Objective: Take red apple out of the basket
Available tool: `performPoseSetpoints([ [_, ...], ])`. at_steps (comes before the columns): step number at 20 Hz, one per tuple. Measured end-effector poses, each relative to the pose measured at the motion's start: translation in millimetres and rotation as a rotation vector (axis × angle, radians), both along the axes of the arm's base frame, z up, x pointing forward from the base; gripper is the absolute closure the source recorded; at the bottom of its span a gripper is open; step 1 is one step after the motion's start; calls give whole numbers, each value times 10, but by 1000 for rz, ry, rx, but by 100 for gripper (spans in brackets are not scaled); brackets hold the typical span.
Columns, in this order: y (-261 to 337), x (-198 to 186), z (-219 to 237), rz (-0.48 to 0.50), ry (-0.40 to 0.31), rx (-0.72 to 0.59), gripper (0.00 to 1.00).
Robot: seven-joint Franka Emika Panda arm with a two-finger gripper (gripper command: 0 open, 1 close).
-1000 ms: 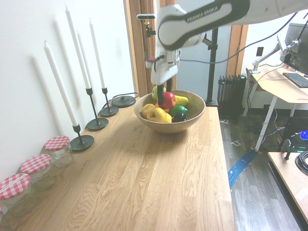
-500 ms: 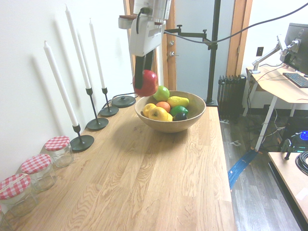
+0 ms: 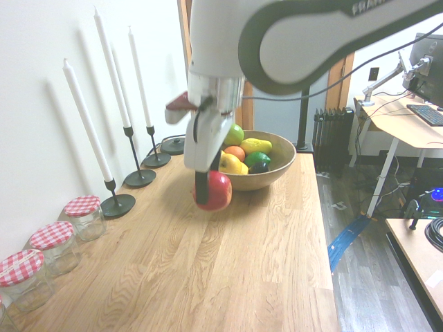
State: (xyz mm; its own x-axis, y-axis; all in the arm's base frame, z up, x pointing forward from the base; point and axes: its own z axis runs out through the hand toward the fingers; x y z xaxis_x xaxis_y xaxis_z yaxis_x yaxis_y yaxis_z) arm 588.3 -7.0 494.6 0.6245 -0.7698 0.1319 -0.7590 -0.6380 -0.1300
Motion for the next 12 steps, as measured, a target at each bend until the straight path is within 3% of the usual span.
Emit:
performPoseSetpoints([
  [6, -18, -35, -678, -24, 41, 5, 100],
  [12, -108, 10, -1059, -43, 72, 8, 100],
])
